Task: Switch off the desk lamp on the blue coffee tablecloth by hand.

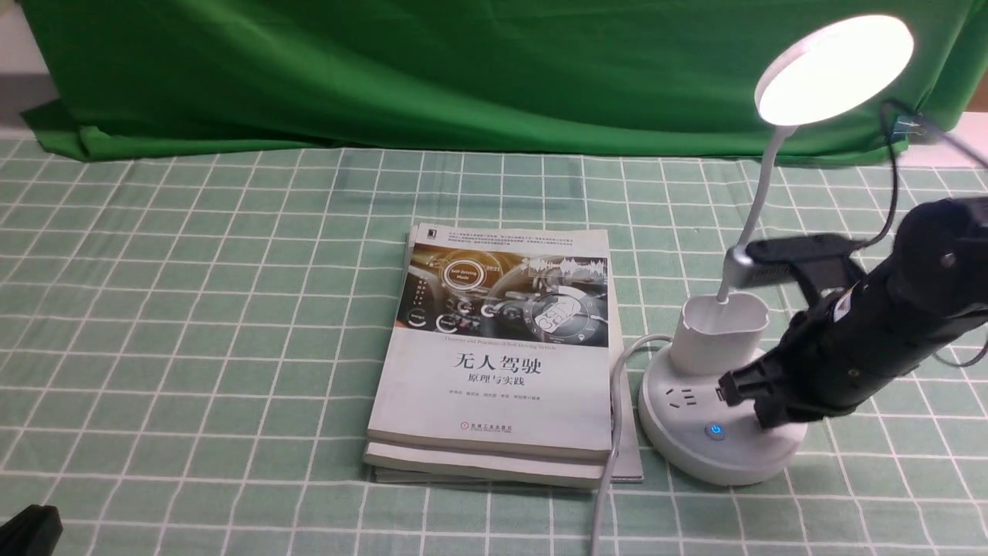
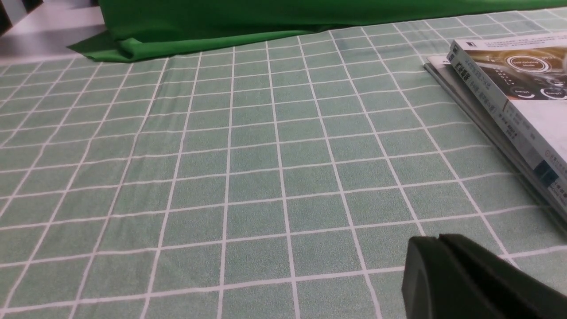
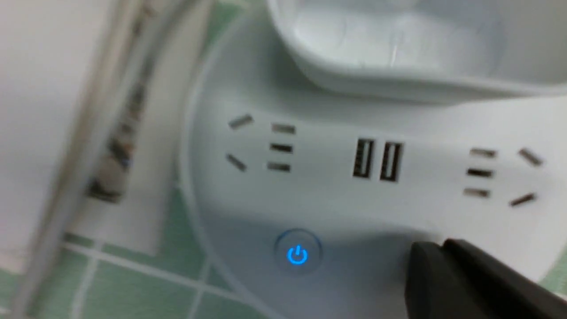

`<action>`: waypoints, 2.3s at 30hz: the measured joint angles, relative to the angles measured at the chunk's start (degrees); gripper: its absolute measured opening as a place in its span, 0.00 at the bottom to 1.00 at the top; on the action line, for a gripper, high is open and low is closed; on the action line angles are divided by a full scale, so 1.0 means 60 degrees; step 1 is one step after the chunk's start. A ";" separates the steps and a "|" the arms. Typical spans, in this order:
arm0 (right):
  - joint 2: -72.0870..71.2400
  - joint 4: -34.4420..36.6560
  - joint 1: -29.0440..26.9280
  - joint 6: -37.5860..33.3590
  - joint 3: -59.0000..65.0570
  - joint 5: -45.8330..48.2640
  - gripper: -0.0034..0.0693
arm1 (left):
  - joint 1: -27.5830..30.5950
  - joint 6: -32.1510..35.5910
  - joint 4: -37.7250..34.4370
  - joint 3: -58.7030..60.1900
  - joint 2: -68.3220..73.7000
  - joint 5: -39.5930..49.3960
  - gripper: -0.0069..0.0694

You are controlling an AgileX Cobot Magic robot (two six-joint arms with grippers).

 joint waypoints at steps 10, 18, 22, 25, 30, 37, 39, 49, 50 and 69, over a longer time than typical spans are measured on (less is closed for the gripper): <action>-0.0188 -0.0103 0.0000 0.0000 -0.0009 -0.0003 0.10 | 0.0000 0.0000 0.0000 0.0000 0.0000 -0.0009 0.09; -0.0668 -0.0103 0.0011 0.0032 -0.0003 0.0041 0.10 | 0.0000 0.0000 0.0000 0.0000 0.0000 -0.0009 0.09; -0.0243 -0.0103 0.0011 0.0032 -0.0003 0.0010 0.10 | 0.0000 0.0000 0.0000 0.0000 0.0000 -0.0009 0.09; 0.0111 -0.0105 0.0029 0.0041 -0.0027 -0.0007 0.10 | 0.0000 0.0000 0.0000 0.0000 0.0000 -0.0009 0.09; 0.0120 -0.0126 0.0042 0.0061 -0.0038 -0.0025 0.10 | 0.0000 0.0000 0.0000 0.0000 0.0000 -0.0009 0.09; -0.0846 -0.0135 0.0063 0.0217 0.0110 0.0307 0.09 | 0.0000 0.0000 0.0000 0.0000 0.0000 -0.0009 0.09; -0.1559 -0.0135 0.0082 0.0283 0.0503 0.0284 0.09 | 0.0000 0.0000 0.0000 0.0000 0.0000 -0.0009 0.09; -0.5778 -0.0135 0.0130 0.0781 0.3399 0.0563 0.09 | 0.0000 0.0000 0.0000 0.0000 0.0000 -0.0009 0.09; -0.6206 -0.0135 0.0130 0.0895 0.3486 0.0632 0.09 | 0.0000 0.0000 0.0000 0.0000 0.0000 -0.0009 0.09; -1.0931 -0.0721 -0.0485 0.1198 0.5013 -0.2883 0.08 | 0.0000 0.0000 0.0000 0.0000 0.0000 -0.0009 0.09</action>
